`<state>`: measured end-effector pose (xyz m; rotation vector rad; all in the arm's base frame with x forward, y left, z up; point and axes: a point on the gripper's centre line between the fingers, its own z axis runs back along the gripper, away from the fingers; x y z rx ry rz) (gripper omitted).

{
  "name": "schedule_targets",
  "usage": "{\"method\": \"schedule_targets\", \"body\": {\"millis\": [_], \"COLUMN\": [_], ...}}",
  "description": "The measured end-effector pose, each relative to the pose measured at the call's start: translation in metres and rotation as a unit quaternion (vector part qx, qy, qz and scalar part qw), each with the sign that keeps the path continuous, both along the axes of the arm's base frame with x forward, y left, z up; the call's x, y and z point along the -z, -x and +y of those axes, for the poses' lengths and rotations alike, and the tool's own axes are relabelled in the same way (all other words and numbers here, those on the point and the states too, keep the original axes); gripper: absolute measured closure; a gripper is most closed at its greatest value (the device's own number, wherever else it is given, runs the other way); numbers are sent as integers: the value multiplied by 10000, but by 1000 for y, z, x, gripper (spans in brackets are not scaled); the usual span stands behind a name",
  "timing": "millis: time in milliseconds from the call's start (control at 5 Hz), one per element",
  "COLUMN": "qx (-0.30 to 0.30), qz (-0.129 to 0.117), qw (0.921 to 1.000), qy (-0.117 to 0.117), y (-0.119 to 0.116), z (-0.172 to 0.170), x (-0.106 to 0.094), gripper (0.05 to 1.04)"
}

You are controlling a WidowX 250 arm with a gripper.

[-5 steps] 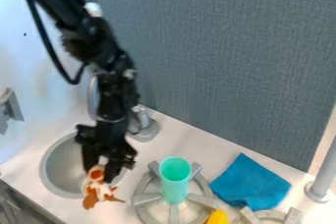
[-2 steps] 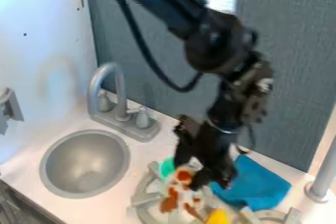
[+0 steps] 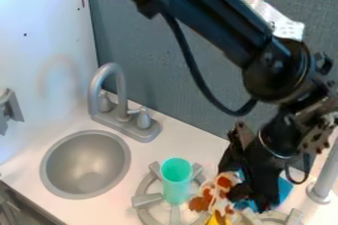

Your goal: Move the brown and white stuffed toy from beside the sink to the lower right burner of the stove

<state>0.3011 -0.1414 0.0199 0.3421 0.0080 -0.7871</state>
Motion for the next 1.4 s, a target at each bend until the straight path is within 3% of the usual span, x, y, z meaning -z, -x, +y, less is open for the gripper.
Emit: {"method": "schedule_targets", "body": {"millis": [200, 400, 600, 800, 1000, 1200, 1400], "qx": [786, 1732, 2095, 1997, 2141, 2150, 2409], "qz": [87, 164, 103, 127, 331, 452, 581], "qw": [9967, 9812, 9652, 9630, 9560, 9606, 9551], "qy": [167, 832, 1561, 1806, 1976, 1705, 1626], "y": [-15, -21, -37, -43, -48, -54, -49], "z": [-31, -55, -54, -47, -56, -53, -67], "x": [36, 53, 54, 58, 71, 81, 89], "gripper": [495, 495, 495, 495, 495, 495, 497]}}
